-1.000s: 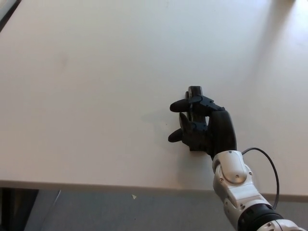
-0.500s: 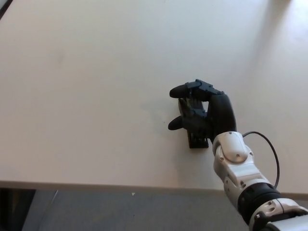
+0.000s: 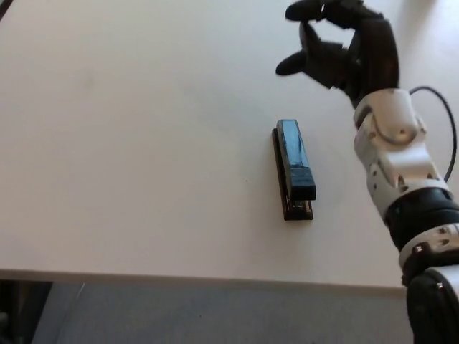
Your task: The robot uses its right hand to press on the stapler that is in the middle of the desk
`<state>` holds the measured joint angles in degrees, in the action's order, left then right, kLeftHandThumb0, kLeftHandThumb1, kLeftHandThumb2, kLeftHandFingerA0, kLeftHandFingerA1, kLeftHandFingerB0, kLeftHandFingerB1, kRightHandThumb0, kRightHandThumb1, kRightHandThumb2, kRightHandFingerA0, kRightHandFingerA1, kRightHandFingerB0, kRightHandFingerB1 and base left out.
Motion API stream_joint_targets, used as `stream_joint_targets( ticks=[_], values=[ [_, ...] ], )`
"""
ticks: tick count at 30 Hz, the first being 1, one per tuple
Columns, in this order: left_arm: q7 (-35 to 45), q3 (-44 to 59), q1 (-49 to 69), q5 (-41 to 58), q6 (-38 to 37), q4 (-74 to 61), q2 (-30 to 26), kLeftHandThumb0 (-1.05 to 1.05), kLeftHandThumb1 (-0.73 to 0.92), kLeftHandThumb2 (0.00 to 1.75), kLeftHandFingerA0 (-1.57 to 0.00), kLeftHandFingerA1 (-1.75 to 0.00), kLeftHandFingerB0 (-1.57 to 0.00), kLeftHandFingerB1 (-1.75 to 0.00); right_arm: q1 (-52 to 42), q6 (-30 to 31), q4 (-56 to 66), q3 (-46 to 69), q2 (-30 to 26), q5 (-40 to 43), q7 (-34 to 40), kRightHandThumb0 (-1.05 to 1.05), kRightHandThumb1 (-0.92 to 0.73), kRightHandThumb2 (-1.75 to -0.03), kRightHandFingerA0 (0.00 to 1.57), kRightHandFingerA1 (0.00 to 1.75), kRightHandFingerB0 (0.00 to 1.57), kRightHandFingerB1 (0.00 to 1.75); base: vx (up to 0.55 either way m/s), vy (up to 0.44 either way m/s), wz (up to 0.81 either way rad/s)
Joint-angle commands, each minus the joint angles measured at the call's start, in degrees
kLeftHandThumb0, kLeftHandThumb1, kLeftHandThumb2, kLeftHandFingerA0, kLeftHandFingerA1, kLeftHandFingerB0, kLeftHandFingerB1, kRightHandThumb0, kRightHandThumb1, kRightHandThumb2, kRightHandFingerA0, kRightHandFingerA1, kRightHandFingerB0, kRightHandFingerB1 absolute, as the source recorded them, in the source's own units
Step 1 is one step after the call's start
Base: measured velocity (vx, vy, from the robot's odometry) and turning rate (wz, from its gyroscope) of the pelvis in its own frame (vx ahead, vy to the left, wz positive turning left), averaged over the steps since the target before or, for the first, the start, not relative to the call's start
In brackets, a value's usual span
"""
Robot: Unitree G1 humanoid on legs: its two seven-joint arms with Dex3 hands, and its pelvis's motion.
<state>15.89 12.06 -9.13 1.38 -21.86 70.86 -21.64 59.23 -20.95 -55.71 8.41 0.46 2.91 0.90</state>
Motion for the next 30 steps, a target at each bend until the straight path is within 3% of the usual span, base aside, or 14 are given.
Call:
stream_joint_targets(
  ticks=[1, 5, 6, 7, 11, 12, 13, 16, 19, 24, 27, 28, 29, 30],
  values=[
    [0.3, 0.3, -0.6, 0.3, 1.3, 0.6, -1.5, -0.74, 0.75, 1.05, -0.07, -0.43, -0.09, -0.32, 2.4, 4.5, 4.6, 2.8, -7.1, 2.7, -2.8, -0.15, -0.80, -0.69, 1.29, 0.85, 0.71, 1.08, 0.00, 0.000, 0.00],
    [-0.2, 0.5, -1.0, 0.4, 1.4, 0.6, -1.6, -0.71, 0.74, 1.05, -0.06, -0.43, -0.07, -0.34, 1.1, 6.9, 11.2, 3.9, -13.0, 1.8, -2.1, -0.14, -0.78, -0.74, 1.19, 0.86, 0.69, 1.14, 0.00, 0.000, 0.00],
    [0.0, 0.6, -1.1, 0.6, 1.4, 0.6, -1.6, -0.72, 0.92, 0.71, -0.14, -0.32, -0.11, -0.23, 0.1, 8.8, 14.2, 5.4, -14.8, 3.3, -2.6, -0.11, -0.78, -0.76, 1.18, 0.91, 0.67, 1.20, 0.00, 0.000, 0.00],
    [-0.5, 0.5, -1.1, 0.4, 1.6, 0.7, -1.6, -0.74, 0.75, 1.05, -0.07, -0.43, -0.09, -0.34, -0.9, 8.1, 13.4, 8.7, -20.0, 6.0, -6.1, -0.09, -0.74, -0.82, 1.25, 1.04, 0.67, 1.20, 0.00, 0.000, 0.00],
    [-0.5, 0.6, -1.5, 0.4, 2.0, 0.9, -2.0, -0.71, 0.74, 1.06, -0.09, -0.44, -0.03, -0.35, -2.0, 8.0, 9.5, 13.3, -27.9, 8.0, -9.7, -0.02, -0.76, -0.80, 1.23, 0.95, 0.68, 1.17, 0.00, 0.000, 0.00],
    [-0.5, 0.4, -1.5, 0.2, 2.0, 0.9, -2.0, -0.70, 0.92, 0.70, -0.14, -0.31, -0.11, -0.24, -2.9, 7.1, 8.2, 14.7, -30.3, 8.4, -10.4, 0.00, -0.77, -0.79, 1.21, 0.94, 0.66, 1.19, 0.00, 0.000, 0.00],
    [-0.2, 0.6, -1.7, 0.4, 2.2, 1.0, -2.1, -0.68, 0.92, 0.70, -0.14, -0.31, -0.11, -0.24, -3.9, 6.4, 7.4, 16.0, -32.8, 8.7, -10.9, 0.04, -0.73, -0.87, 1.22, 0.98, 0.66, 1.22, 0.00, 0.000, 0.00],
    [-0.1, 0.6, -1.9, 0.3, 2.1, 0.9, -2.5, -0.69, 0.73, 1.05, -0.07, -0.44, -0.05, -0.35, -7.8, 6.8, 7.6, 20.6, -38.5, 10.6, -12.2, -0.05, -0.52, -1.09, 1.26, 1.00, 0.72, 1.30, 0.00, 0.000, 0.00],
    [-0.1, 0.5, -2.1, 0.2, 2.0, 0.9, -2.8, -0.73, 0.74, 1.05, -0.14, -0.46, -0.02, -0.36, -14.3, 10.7, 9.2, 25.7, -43.3, 10.1, -6.6, -0.16, -0.67, -0.81, 1.24, 0.92, 0.77, 1.05, 0.00, 0.000, 0.00],
    [-0.7, -0.4, -2.1, -0.8, 1.2, 1.0, -3.0, -0.73, 0.75, 1.06, -0.15, -0.47, 0.00, -0.36, -26.4, 12.4, 8.7, 31.6, -46.6, 10.2, -4.6, -0.13, -0.78, -0.70, 1.18, 0.86, 0.76, 0.96, 0.00, 0.000, 0.00],
    [-0.7, -0.2, -2.1, -0.5, 1.5, 0.9, -3.0, -0.73, 0.79, 0.92, -0.11, -0.38, -0.10, -0.36, -34.5, 8.7, 6.4, 34.9, -45.6, 10.6, -4.5, -0.07, -0.75, -0.73, 1.06, 1.03, 0.70, 1.12, 0.00, 0.000, 0.00],
    [-0.8, 0.0, -2.1, -0.3, 1.6, 0.9, -2.9, -0.34, 0.58, 1.12, -0.01, -0.47, 0.00, -0.46, -36.8, 8.8, 5.6, 35.8, -45.2, 10.8, -4.3, -0.08, -0.75, -0.73, 1.03, 1.07, 0.69, 1.11, 0.00, 0.000, 0.00],
    [-0.5, -0.2, -2.0, -0.4, 1.4, 0.9, -3.0, -0.69, 0.92, 0.69, -0.18, -0.32, -0.11, -0.26, -38.8, 7.9, 4.6, 36.7, -44.7, 11.1, -4.0, -0.07, -0.77, -0.70, 1.02, 1.13, 0.72, 1.11, 0.00, 0.000, 0.00],
    [-0.5, -0.2, -2.0, -0.5, 1.5, 1.0, -3.1, -0.70, 0.92, 0.68, -0.18, -0.31, -0.11, -0.25, -41.6, 6.5, 3.3, 37.8, -43.8, 11.8, -4.8, -0.10, -0.79, -0.68, 1.05, 1.08, 0.67, 1.18, 0.00, 0.000, 0.00]
  ],
)
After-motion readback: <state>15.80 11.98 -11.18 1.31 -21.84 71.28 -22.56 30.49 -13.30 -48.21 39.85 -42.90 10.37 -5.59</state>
